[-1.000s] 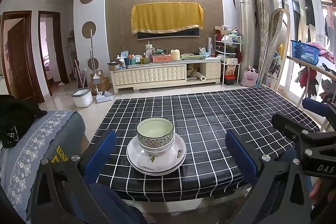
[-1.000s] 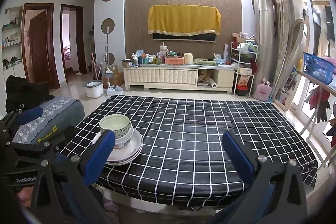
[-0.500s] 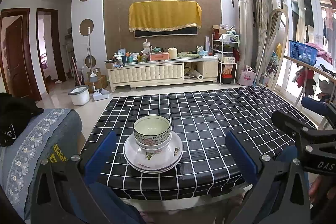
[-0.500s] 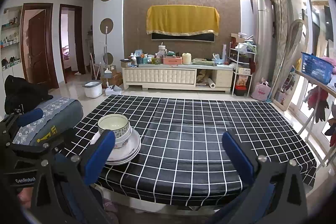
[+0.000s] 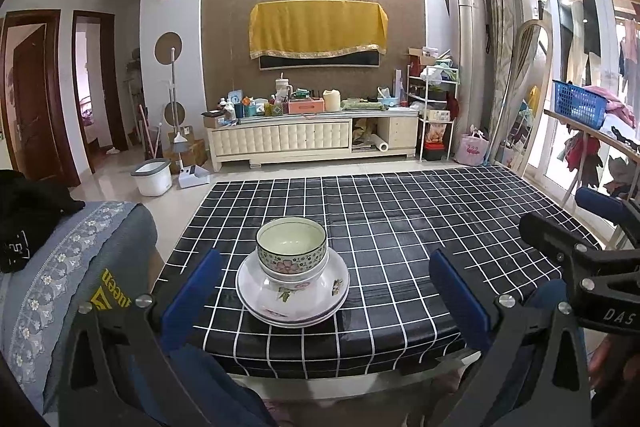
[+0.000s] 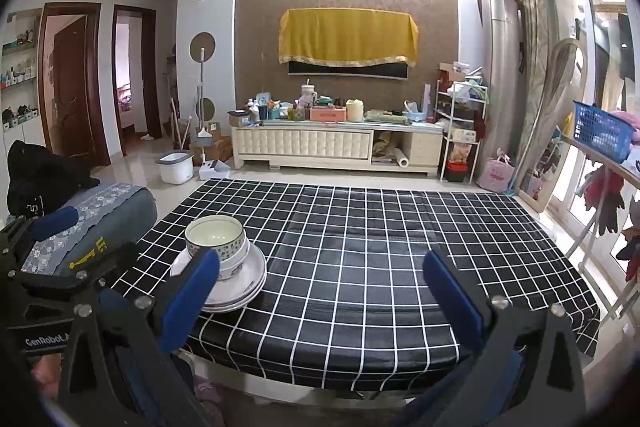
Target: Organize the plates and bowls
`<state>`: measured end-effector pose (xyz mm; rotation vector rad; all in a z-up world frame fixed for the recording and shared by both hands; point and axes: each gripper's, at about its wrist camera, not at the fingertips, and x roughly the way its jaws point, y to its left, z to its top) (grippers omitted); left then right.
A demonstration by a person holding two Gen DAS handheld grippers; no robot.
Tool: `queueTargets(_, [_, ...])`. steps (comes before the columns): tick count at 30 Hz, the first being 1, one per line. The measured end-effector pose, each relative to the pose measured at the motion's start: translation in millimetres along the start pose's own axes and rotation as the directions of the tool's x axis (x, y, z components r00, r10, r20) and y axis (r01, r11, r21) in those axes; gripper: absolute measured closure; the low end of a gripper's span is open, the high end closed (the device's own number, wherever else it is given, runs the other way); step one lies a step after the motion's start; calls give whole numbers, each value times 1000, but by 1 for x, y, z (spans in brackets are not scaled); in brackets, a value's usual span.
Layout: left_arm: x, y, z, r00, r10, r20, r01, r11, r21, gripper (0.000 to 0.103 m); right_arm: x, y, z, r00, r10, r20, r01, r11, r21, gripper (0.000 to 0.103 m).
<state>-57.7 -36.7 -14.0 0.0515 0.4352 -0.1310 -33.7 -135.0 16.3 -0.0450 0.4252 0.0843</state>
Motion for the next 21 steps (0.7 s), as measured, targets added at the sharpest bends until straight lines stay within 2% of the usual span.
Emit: queueTargets(21, [0, 0, 0, 1000, -17, 0, 17, 1000, 15, 0, 2, -2, -1, 1000, -8, -14, 8, 1000, -15, 0])
